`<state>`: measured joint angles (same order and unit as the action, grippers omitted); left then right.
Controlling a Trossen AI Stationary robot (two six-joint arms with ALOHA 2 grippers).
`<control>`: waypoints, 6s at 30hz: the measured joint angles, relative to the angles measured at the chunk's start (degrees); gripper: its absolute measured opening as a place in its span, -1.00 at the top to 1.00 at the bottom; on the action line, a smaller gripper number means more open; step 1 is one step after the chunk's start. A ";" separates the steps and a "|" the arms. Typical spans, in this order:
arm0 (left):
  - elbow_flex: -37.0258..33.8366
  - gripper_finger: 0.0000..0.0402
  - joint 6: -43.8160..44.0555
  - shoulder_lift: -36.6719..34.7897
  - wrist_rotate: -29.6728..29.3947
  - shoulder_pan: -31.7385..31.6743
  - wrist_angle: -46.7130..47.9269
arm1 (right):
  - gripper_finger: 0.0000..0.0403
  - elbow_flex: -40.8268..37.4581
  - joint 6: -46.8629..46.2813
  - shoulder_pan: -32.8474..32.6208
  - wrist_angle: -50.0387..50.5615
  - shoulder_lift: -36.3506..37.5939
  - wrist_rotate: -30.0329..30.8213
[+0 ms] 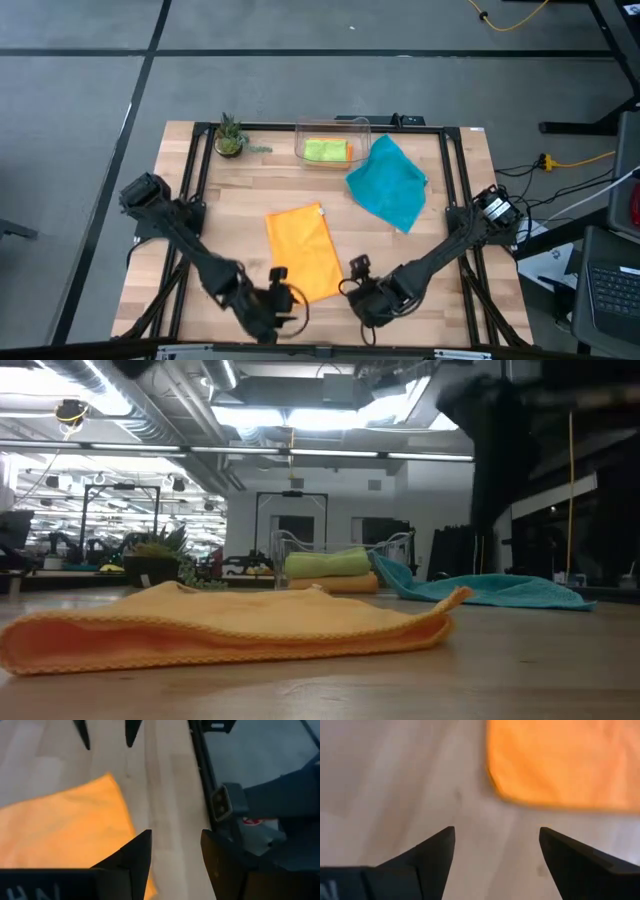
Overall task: Fold microfiber towels
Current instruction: Fold the orange microfiber cloth
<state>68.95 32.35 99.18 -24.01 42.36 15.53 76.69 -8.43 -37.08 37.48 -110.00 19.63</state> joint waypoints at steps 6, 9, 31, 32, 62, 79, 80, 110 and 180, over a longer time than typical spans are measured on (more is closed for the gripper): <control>11.35 0.18 -3.49 11.06 -1.58 1.67 6.79 | -0.45 0.02 6.59 1.58 -9.34 -0.98 -4.50; 17.26 0.18 -3.96 15.08 -3.07 1.65 18.75 | -0.45 0.02 7.00 2.64 -9.43 -1.01 -4.28; 19.98 0.02 12.86 17.67 4.53 -2.80 29.75 | -0.45 -0.02 7.39 5.07 -11.02 -4.42 -7.33; 19.92 -0.02 14.17 17.77 4.71 -3.10 30.19 | -0.45 -0.02 7.39 5.12 -11.34 -4.63 -7.30; 8.62 -0.25 13.60 17.89 6.30 -1.24 18.29 | -0.45 -4.21 4.67 7.46 -14.45 -5.70 -11.92; 7.91 -0.21 12.07 17.79 6.14 -1.24 17.55 | -0.08 -4.66 2.50 8.51 -15.33 -5.73 -15.27; 7.91 -0.21 12.07 17.79 6.12 -1.24 17.55 | -0.05 -4.66 2.50 8.50 -15.36 -5.73 -15.25; 7.86 0.39 9.08 17.90 5.44 -1.30 17.51 | 0.50 -4.70 -1.40 8.57 -15.09 -5.86 -15.03; 19.18 1.00 7.44 17.92 -1.92 -7.70 44.02 | 0.98 0.28 -3.07 14.66 -4.11 -1.64 10.76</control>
<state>88.13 39.80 117.10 -25.93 34.66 59.55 76.96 -11.50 -22.42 33.37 -111.63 30.39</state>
